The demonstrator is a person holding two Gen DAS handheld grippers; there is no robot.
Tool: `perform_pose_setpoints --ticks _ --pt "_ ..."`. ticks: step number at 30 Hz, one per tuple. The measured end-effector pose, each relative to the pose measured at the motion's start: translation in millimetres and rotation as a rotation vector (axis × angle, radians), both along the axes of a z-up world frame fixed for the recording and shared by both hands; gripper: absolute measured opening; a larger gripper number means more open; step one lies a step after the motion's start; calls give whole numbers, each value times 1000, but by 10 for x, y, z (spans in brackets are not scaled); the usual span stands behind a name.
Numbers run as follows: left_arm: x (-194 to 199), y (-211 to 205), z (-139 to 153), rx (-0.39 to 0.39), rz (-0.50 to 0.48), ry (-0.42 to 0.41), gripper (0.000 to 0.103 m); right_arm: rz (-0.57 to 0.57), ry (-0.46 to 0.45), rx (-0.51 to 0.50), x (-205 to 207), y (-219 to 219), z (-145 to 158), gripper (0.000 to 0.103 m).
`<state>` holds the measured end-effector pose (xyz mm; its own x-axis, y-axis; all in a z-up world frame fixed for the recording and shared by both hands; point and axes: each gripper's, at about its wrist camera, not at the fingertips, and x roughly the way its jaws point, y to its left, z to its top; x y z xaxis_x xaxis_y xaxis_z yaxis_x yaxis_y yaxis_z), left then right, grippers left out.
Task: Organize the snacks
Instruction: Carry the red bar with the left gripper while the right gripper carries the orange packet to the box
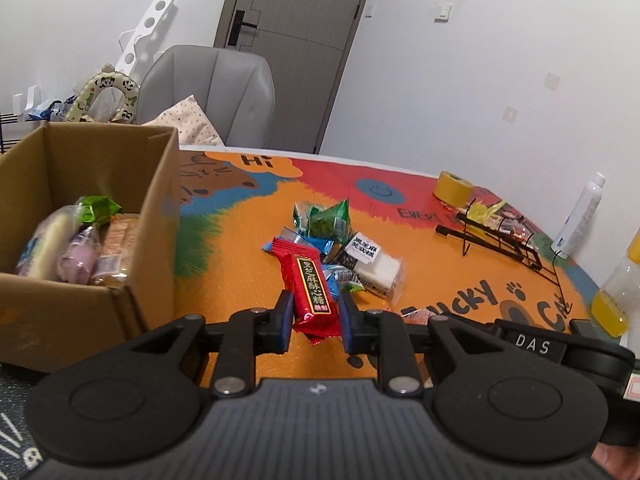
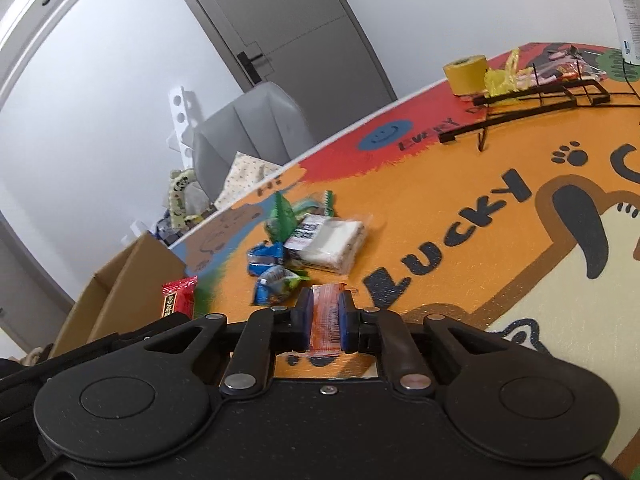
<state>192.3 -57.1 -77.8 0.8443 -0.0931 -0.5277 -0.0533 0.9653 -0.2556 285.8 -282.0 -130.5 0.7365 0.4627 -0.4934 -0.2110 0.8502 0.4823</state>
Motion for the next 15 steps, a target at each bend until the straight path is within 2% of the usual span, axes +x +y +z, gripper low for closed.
perform_pose_setpoints --ticks 15 --pt "-237 267 418 -12 33 -95 22 66 -76 -3 -83 342 361 11"
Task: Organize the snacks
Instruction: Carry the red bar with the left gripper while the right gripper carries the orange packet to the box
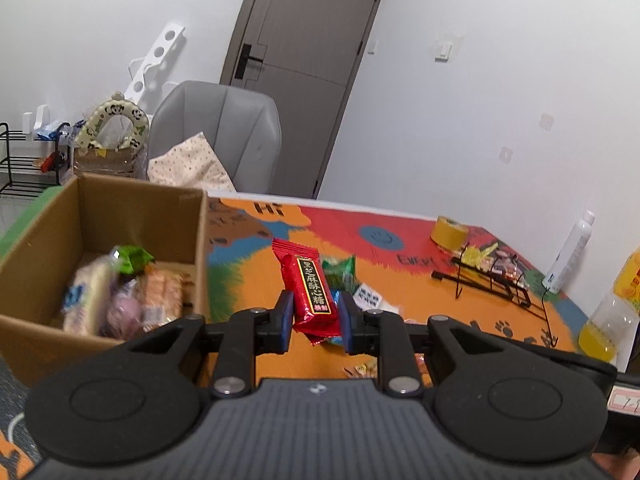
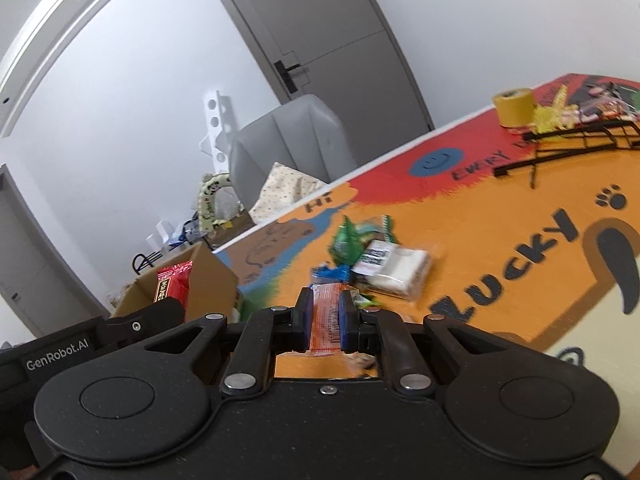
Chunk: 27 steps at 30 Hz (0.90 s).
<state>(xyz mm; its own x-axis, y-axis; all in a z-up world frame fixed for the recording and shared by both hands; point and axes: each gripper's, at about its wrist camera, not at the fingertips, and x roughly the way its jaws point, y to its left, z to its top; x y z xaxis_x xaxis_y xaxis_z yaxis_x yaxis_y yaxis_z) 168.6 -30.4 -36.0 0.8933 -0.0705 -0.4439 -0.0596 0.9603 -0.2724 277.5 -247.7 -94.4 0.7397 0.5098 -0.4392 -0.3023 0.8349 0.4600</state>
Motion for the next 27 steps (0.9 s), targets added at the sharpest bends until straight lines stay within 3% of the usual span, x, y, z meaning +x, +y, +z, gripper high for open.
perform_pose_setpoints --ticks 13,14,15,20,27 --pt "-128 567 187 7 93 -20 22 95 -42 11 34 573 253 11" --pt "-135 614 190 5 102 -20 22 101 -44 10 30 608 264 10" --pt "-140 655 194 4 109 -20 22 110 -45 11 32 655 279 1" --pt "-180 859 203 -7 143 -20 22 144 -60 -1 31 859 336 0" --pt "-198 1086 115 -25 183 4 23 150 -5 -24 77 956 233 1"
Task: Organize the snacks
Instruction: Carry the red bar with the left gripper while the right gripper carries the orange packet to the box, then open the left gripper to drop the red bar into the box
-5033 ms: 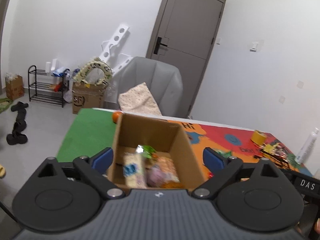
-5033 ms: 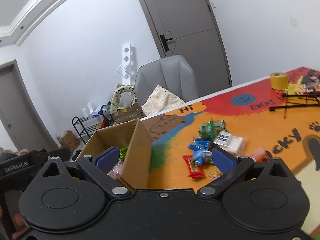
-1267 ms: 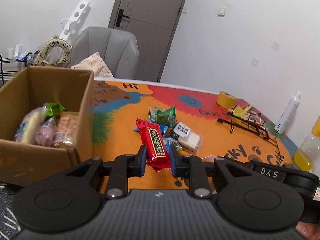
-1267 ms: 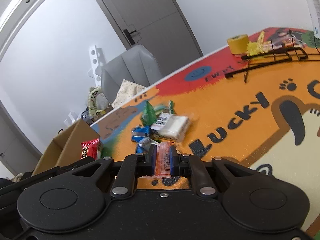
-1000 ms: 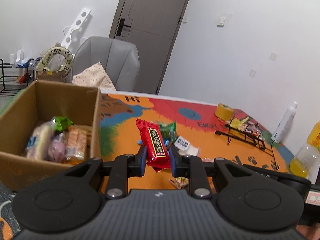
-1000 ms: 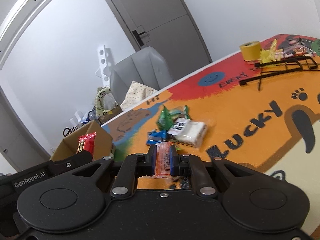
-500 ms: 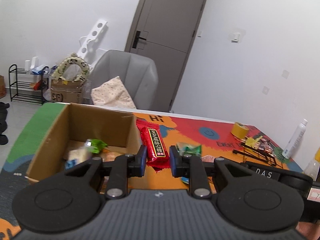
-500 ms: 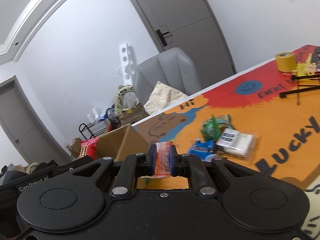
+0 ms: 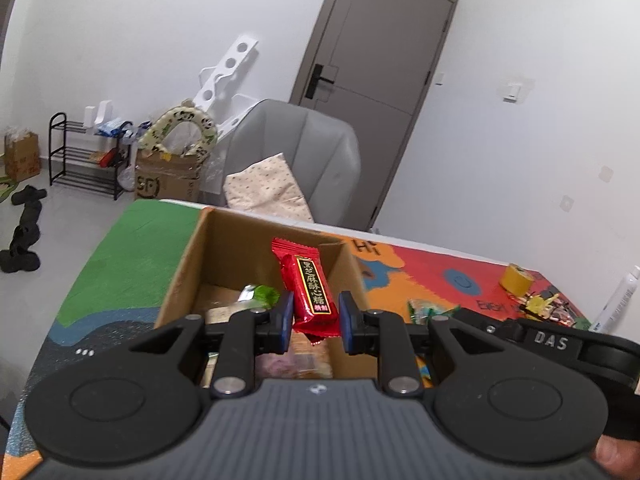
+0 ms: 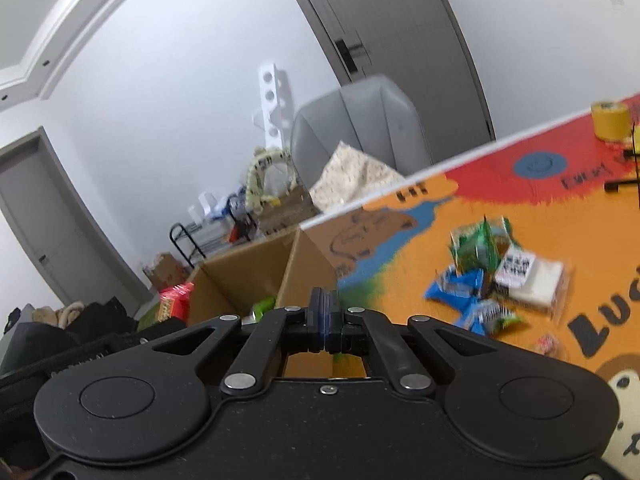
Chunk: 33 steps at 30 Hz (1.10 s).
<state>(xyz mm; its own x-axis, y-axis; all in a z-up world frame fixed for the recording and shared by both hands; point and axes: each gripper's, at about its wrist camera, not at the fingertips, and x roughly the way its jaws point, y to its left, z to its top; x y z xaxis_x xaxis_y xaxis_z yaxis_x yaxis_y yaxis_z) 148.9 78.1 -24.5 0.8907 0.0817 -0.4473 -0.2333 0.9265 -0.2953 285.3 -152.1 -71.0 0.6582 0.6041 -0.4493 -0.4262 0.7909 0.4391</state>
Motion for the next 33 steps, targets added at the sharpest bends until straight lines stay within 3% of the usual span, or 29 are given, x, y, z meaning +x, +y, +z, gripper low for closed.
perform_pose_setpoints --ticks 3,7,12,18,27,29,33 --pt "-29 93 -60 -5 25 11 23 -6 32 -31 -7 9 -117 11" --pt "-89 187 -164 -28 52 30 23 -3 72 -56 -62 -10 -257 12" --pt "-154 250 -189 -33 98 35 27 12 80 -83 -190 -42 -298 39" --pt "-333 289 -112 -38 122 -11 34 40 71 -129 -343 -7 -320 55" --pt "-541 373 -78 -50 132 -44 60 88 94 -179 -445 193 -459 61" --pt "-588 404 -68 -52 147 -53 70 91 93 -198 -465 253 -486 61" --pt "-635 470 -95 -48 168 -49 75 94 106 -227 -465 333 -568 61"
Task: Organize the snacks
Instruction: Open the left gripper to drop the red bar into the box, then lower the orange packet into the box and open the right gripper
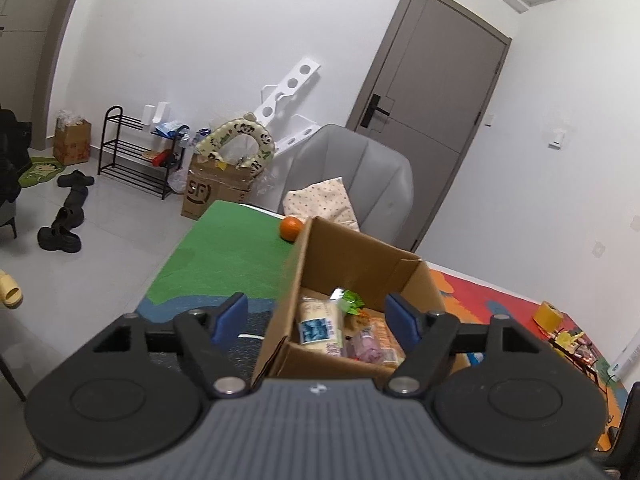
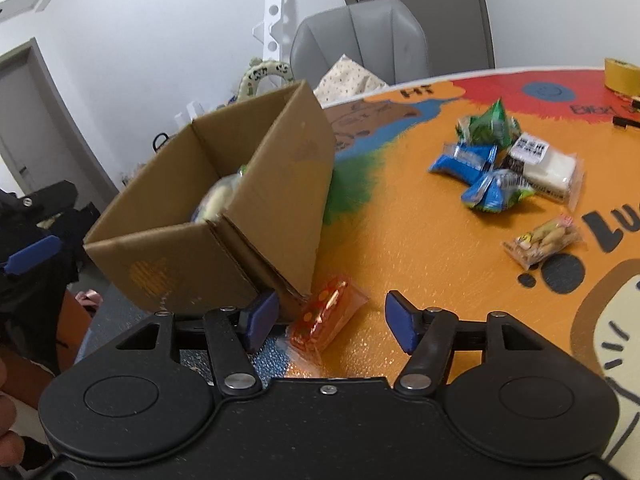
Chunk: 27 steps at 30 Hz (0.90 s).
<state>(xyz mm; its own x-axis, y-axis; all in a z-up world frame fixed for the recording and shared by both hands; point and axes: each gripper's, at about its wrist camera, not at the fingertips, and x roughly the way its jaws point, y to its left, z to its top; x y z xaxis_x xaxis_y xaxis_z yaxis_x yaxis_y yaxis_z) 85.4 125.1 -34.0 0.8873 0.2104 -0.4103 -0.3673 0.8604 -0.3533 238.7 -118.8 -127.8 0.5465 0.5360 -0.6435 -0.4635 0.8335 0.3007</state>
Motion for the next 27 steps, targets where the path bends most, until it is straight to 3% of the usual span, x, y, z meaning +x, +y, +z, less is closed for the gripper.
perform_pose_setpoints --ticks 4,8,9,15,27 --pt "-10 53 -44 -18 13 10 76 13 1 -41 -13 73 -100 58" --pt "-37 73 -71 -31 16 10 77 17 -3 -48 -13 52 -91 21" --pt "-35 71 -73 -34 14 10 77 12 6 -39 12 27 -90 19" --pt "-40 57 -74 -30 3 8 77 -37 -14 -6 40 -135 -8 16" --pt "8 168 -64 -40 12 1 77 -56 -119 65 62 -162 523 16"
